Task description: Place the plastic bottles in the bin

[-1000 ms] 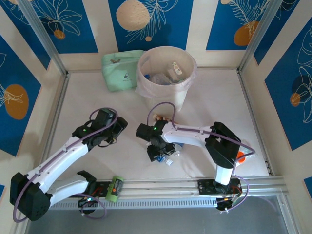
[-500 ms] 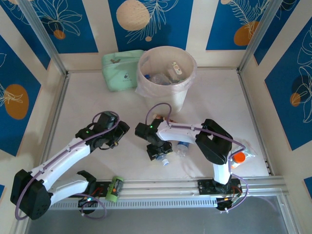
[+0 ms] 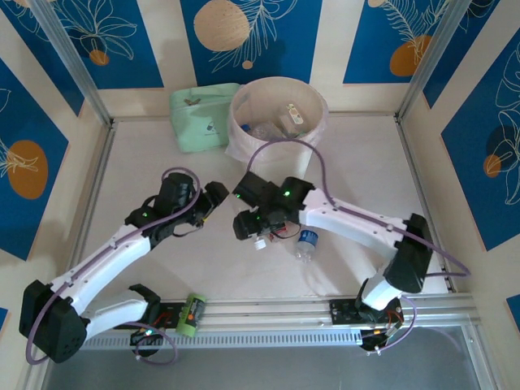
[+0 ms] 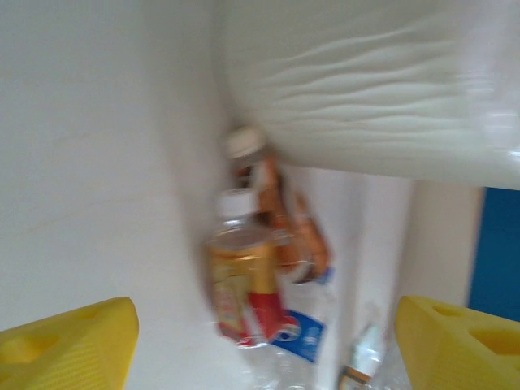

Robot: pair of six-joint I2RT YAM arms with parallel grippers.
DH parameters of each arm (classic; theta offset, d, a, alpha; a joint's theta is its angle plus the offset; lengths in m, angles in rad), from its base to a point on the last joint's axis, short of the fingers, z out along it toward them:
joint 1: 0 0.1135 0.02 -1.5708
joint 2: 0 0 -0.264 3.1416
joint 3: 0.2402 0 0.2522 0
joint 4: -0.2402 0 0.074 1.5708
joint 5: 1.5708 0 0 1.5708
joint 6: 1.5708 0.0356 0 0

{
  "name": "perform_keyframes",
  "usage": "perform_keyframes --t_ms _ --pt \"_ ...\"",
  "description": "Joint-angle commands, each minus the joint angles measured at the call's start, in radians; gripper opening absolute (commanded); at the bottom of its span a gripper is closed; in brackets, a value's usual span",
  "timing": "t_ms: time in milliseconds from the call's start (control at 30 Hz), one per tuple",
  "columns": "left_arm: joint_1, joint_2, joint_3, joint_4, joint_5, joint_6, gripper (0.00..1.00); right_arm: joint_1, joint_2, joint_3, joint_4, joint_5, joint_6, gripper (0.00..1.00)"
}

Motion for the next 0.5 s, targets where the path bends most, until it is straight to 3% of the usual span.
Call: perform_keyframes --t_ms 0,267,467 --pt "0.005 -0.008 0.082 0.112 0.080 0.092 0.83 -0.058 -0.077 0.006 0.047 -0.060 0.028 0.61" --pt "0.000 0.045 0.108 0.165 0.148 0.110 0.80 -0.224 -0.233 0.055 0.108 -0.146 0.054 0.58" --pt "-0.011 0.056 0.103 0.164 0.147 0.112 0.80 -0.395 -0.192 0.282 0.041 -0.174 0.055 0.58"
